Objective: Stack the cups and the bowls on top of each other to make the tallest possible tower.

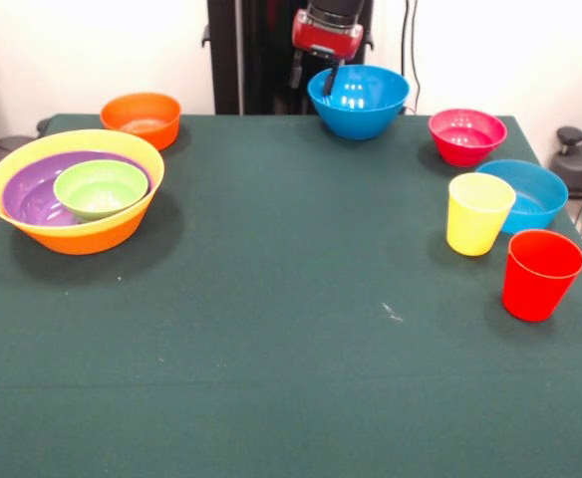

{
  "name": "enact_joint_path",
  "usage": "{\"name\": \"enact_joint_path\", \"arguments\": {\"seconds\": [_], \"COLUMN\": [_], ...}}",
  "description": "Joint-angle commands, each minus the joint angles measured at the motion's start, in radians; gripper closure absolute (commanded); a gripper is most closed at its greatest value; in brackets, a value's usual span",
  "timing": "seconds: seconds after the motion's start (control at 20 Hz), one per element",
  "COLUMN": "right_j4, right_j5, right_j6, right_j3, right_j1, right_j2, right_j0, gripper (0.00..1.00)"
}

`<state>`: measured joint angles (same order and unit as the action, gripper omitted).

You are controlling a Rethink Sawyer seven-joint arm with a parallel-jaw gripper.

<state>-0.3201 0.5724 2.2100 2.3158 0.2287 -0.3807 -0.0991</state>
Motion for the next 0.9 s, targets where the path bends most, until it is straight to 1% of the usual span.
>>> {"name": "enact_joint_path", "arguments": {"seconds": [0.05,0.75,0.8,0.9], "right_j4": [0.086,0.073,0.075,0.083], "right_j5": [0.051,0.01,0.012,0.012], "right_j6": [0.113,0.112,0.111,0.126], "right_j3": [-0.176,-0.175,-0.175,-0.17], "right_j1": [-0.062,-0.036,-0.037,-0.035], "right_j2": [0.073,0.079,0.076,0.083], "right_j0": [-0.019,-0.007,-0.011,-0.001], "gripper": [0.0,0.0,1.0,1.0]}}
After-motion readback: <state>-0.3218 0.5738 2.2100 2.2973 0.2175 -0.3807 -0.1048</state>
